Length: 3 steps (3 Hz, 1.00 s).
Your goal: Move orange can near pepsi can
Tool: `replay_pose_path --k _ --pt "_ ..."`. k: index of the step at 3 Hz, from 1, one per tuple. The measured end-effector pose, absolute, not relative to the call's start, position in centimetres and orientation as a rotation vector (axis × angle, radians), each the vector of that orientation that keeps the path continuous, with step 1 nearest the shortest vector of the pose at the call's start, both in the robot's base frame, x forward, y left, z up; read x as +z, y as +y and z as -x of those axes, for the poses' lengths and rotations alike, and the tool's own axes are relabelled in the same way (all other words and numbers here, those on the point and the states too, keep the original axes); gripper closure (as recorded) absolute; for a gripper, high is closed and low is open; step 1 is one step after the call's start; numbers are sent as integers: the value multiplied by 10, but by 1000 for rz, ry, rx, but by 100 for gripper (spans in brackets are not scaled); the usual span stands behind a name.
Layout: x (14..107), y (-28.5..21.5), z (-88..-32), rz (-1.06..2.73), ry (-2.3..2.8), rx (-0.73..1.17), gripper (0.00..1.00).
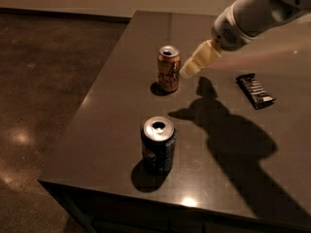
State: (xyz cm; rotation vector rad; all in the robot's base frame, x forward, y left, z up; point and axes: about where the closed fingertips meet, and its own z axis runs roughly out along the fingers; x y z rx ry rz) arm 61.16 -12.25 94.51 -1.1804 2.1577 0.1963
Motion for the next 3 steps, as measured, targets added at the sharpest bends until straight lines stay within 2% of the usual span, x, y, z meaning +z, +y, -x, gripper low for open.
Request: replay_pose_path --k 3 --pt "920 -69 -642 1214 2063 358 0"
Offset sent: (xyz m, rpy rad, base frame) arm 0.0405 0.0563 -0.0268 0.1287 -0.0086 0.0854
